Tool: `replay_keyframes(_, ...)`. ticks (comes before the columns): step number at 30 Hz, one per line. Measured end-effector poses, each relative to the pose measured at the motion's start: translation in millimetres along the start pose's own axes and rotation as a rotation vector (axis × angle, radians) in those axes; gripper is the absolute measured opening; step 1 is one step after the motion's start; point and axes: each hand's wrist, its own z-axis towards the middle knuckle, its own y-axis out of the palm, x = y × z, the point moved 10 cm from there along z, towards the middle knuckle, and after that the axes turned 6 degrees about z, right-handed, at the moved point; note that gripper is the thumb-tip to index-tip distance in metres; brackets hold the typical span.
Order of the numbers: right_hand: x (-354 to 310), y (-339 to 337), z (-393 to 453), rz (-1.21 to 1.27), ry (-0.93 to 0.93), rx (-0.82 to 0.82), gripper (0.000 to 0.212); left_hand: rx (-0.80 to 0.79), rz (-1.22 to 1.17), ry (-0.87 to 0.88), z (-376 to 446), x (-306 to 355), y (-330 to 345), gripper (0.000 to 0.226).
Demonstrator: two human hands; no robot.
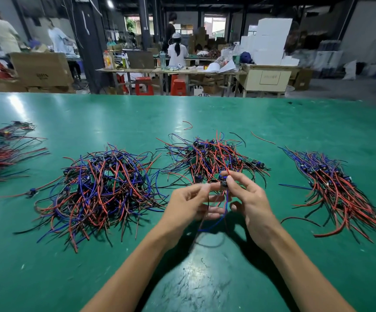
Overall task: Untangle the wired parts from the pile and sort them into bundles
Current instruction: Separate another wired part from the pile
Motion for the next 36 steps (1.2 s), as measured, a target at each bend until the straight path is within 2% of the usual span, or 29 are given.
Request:
replay_keyframes(2,-5,3,-1,0.039,-0.063,-0.028,0.017,-0.039,-0.002,-0.024,-2,-4,5,0.026)
replay_keyframes(6,-16,3,-5,-0.096,-0.198,-0.017,0.020,-0.057,0.052,-0.016,-3,-4,6,0.026)
replay_keyframes(13,-22,4,-8,-0.156,-0.308,0.025,0.016,0.063,0.131,0.098,-3,15,-11,0.023)
replay_keyframes(20,-20,0,-8,-0.106,-0.307,0.084,0.015,-0.169,-0.048,-0.063,-5,-5,14,0.030)
replay_keyframes(25,-25,0,-7,-0.139,-0.355,0.088,0.023,-0.139,-0.064,-0.070,1,-7,7,0.020)
replay_keyframes(28,-20,-5,-3,-0.054,-0.293,0.124,0.039,-0.022,-0.063,0.018,6,9,-13,0.018)
replay_keyframes(30,-20,-19,-5,-0.093,-0.280,0.236,0.033,0.157,0.069,0.152,4,33,-39,0.015)
replay_keyframes(33,-23,-30,-10,-0.654,-0.294,0.369,0.032,0.437,0.462,0.349,-11,82,-80,0.022)
replay_keyframes(36,-10,-7,-9,-1.134,-0.281,0.308,0.054,0.721,0.856,0.447,-32,137,-120,0.023)
